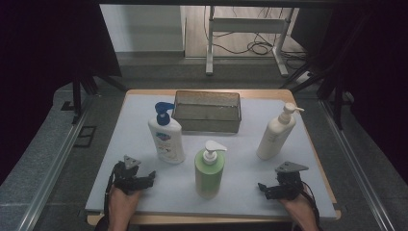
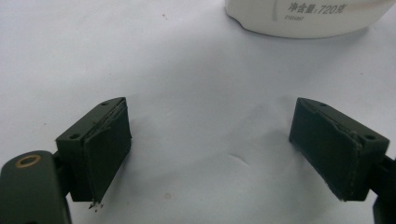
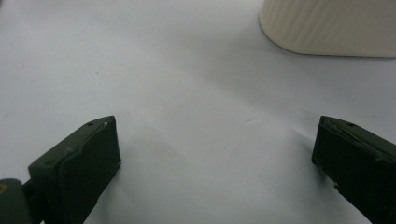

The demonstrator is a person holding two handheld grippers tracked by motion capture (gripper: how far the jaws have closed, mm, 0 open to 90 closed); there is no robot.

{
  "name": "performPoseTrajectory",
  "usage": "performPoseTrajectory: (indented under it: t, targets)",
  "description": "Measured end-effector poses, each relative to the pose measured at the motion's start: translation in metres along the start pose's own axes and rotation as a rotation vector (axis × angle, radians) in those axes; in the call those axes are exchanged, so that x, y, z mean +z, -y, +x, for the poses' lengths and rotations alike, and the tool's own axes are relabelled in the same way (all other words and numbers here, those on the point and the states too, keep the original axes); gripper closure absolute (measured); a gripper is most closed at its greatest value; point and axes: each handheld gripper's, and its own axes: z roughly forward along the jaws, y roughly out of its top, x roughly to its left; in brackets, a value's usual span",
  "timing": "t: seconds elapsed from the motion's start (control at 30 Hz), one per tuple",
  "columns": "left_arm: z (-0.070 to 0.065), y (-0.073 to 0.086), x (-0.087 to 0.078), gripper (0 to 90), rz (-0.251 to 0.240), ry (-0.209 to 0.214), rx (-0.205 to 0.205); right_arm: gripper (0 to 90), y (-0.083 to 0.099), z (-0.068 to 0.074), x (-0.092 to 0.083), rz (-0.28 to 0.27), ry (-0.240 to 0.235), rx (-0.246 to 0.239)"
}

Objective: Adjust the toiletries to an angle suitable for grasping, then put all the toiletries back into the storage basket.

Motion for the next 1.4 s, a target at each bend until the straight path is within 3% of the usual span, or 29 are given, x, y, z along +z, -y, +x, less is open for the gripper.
performPoseTrajectory:
  t: [1.4]
  targets:
    - [0.0015, -0.0010, 0.0011, 11.6, 0.004, 0.012, -0.006, 0.5, -0.0002, -0.0004, 0.0001, 0.001, -0.004, 0.001]
